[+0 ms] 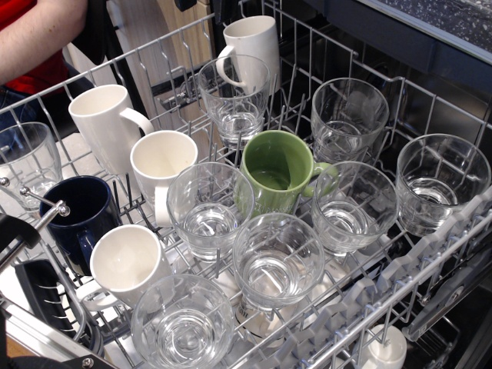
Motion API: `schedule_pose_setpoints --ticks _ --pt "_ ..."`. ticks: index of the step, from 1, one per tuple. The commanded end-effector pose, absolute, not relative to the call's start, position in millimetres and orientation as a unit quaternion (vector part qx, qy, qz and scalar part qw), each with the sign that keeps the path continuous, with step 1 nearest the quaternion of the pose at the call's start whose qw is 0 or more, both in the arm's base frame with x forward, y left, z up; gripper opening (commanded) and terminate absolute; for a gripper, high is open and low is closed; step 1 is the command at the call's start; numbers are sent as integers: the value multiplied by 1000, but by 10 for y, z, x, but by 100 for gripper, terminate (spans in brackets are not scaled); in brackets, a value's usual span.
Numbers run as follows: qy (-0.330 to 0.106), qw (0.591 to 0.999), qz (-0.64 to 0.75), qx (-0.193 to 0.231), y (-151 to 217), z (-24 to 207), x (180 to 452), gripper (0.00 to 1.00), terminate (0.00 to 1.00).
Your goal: Pick up any cup
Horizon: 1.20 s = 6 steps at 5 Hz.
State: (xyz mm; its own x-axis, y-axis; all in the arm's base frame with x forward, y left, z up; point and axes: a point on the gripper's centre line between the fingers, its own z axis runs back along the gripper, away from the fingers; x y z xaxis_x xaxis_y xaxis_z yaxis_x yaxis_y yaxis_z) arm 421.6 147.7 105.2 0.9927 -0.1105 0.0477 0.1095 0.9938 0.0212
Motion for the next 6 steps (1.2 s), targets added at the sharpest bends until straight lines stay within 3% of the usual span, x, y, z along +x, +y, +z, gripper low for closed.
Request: schedule_pose_setpoints --ticks 1,2,6 --pt "-24 998 -55 9 1477 1052 4216 100 0" --pt "-92 994 60 9 1574 838 4199 100 0" --pt "-199 955 219 -1 1759 620 4384 100 0"
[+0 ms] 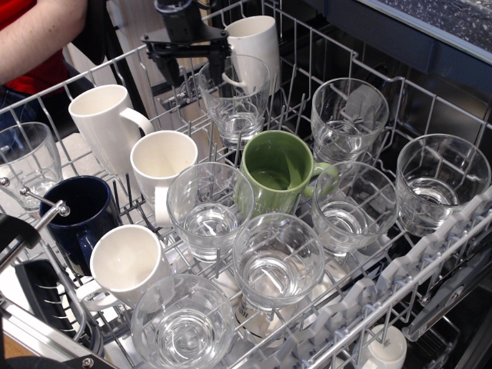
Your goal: Pick up any cup
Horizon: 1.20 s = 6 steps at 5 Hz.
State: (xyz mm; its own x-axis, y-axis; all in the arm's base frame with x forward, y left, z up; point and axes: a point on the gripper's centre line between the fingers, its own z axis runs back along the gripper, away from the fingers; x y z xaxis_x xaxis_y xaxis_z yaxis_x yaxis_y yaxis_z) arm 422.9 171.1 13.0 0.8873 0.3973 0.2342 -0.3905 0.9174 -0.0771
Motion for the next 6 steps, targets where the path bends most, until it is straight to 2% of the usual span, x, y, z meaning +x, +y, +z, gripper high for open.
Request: schedule_pose_setpoints --ticks 1,2,4,5,6 --pt "-201 952 231 14 1746 520 4434 100 0" --pt "-204 947 245 28 1793 349 4453 100 0" --pt "-199 947 251 39 1846 221 4677 100 0" --pt "-184 951 243 47 1825 102 4653 100 0" --pt "-187 951 240 45 1812 -2 4583 100 0"
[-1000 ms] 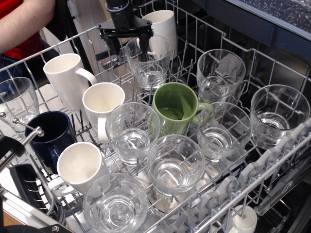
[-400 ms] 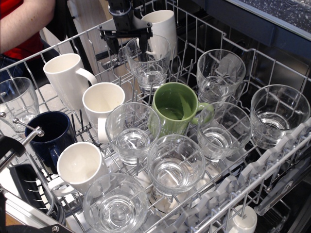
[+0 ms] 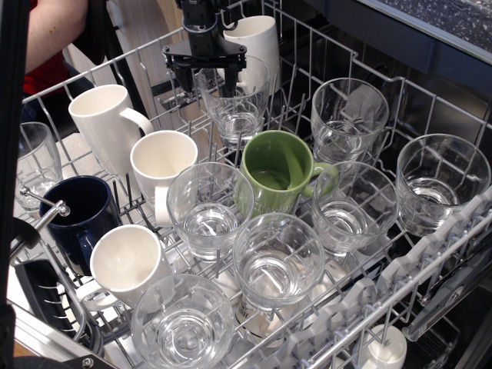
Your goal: Pick up any cup
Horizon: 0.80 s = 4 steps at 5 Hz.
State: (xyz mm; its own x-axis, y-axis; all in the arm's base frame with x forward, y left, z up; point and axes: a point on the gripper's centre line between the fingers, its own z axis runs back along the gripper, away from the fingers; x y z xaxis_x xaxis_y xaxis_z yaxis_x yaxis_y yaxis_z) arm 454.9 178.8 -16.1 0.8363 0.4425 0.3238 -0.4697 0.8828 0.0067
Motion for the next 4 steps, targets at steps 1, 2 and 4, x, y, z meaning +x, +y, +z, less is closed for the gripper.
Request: schedule_pose_setpoints --ticks 1,2,4 --pt "-176 953 242 43 1804 -49 4541 0 0" --pt "-163 955 242 52 1804 -156 4503 0 0" --pt "-153 957 241 44 1795 -128 4510 0 0"
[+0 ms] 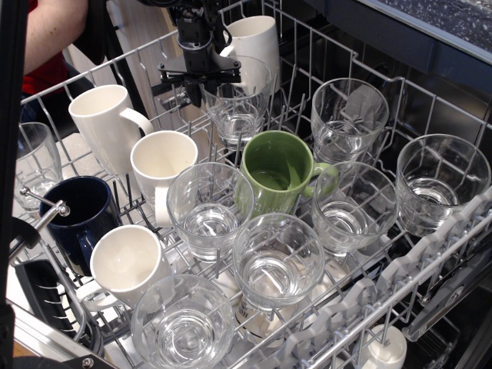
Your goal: Pick up any cup
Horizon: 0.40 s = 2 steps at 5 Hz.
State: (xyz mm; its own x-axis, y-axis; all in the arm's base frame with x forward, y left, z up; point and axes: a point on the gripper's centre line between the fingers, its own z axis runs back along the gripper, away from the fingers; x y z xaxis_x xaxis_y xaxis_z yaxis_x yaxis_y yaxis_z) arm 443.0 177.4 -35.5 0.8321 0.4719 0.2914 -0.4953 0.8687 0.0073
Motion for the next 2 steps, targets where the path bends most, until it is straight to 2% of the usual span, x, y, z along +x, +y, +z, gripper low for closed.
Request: schedule_pose_setpoints --ticks 1,2 --pt "-150 961 231 15 1809 36 4554 0 0" --pt "-150 963 221 -27 1822 301 4586 0 0"
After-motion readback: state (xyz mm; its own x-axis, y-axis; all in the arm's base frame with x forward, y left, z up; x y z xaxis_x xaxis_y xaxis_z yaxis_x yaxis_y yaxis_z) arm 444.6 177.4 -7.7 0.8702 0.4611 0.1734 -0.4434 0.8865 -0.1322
